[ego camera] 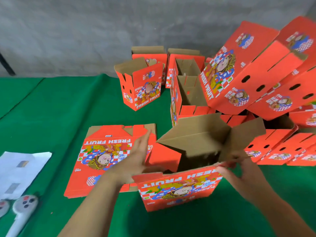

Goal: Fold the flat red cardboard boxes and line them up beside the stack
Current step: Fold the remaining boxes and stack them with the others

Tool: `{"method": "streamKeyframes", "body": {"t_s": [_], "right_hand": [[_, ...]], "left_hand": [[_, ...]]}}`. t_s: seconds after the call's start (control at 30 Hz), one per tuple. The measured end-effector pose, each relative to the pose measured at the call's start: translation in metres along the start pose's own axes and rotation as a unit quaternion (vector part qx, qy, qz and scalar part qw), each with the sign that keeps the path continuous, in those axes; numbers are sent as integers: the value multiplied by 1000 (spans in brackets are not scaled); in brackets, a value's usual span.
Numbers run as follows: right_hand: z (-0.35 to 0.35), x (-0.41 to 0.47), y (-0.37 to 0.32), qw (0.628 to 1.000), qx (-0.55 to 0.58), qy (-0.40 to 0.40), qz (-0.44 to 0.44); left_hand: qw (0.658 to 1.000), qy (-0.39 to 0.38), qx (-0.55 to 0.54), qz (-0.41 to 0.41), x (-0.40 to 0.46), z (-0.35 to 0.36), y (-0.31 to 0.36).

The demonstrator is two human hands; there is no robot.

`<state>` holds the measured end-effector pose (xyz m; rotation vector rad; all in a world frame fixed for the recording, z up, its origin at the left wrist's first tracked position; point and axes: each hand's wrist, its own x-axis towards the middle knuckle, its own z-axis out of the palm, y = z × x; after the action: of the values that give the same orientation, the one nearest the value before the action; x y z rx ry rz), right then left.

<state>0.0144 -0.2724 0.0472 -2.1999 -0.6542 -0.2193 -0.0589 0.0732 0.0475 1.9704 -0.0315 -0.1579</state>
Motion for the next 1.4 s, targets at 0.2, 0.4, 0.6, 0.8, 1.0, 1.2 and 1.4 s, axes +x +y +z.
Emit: {"method": "streamKeyframes", "body": {"t_s": [0.2,0.4,0.6,0.8,1.0,1.2,1.4], "right_hand": [[-1,-12,2,999,18,45,15],[0,-18,-4,998,-11,52,31],[-1,-24,-2,987,26,143,69],[-2,-19,-10,974,-87,149,149],[10,-22,-12,963,-109,187,161],[24,-12,-9,934,-23,211,289],[26,0,-2,939,70,243,232]], "left_hand": [[998,34,40,-19,7,11,18],[988,29,103,108,2,20,4],[976,194,-46,83,-1,17,14],[966,231,-101,56,-21,18,7],[863,444,-231,70,-12,54,3],[846,488,-153,150,-4,69,13],[919,268,181,227,-9,52,8]]}}
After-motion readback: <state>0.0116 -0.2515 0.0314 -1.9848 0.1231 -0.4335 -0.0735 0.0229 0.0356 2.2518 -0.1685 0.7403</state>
